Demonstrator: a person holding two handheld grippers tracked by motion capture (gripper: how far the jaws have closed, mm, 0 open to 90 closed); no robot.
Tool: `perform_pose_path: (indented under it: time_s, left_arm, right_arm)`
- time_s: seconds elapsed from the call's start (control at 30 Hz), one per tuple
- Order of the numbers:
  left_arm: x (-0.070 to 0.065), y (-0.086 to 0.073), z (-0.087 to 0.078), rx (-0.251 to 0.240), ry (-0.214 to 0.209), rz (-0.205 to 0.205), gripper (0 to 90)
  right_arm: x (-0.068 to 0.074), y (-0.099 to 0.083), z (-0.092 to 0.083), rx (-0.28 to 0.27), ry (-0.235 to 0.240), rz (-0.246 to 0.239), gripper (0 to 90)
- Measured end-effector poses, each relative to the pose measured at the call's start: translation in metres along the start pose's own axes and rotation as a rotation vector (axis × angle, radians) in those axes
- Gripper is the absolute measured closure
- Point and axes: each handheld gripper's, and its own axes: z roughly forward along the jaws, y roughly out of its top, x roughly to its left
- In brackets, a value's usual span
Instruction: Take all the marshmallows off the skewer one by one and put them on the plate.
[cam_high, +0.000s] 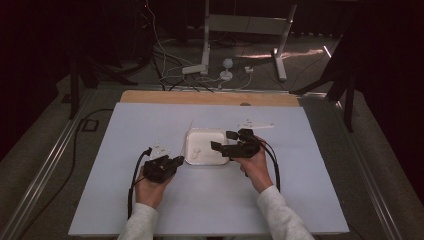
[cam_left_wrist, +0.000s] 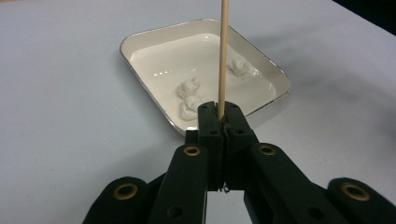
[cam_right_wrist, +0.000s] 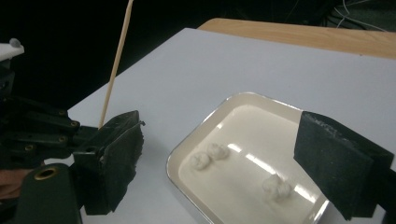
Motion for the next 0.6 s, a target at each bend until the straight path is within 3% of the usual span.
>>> perform_pose_path:
  time_s: [0.3, 0.6]
  left_arm:
    - [-0.007, 0.002, 0.005, 0.022, -0.007, 0.016, 89.3]
    - [-0.009, 0.011, 0.013, 0.042, -0.014, 0.003, 89.3]
  right_arm:
    - [-0.005, -0.012, -0.012, 0.012, -0.019, -0.012, 14.6]
    - [-0.003, -0.017, -0.034, -0.013, -0.021, -0.032, 13.5]
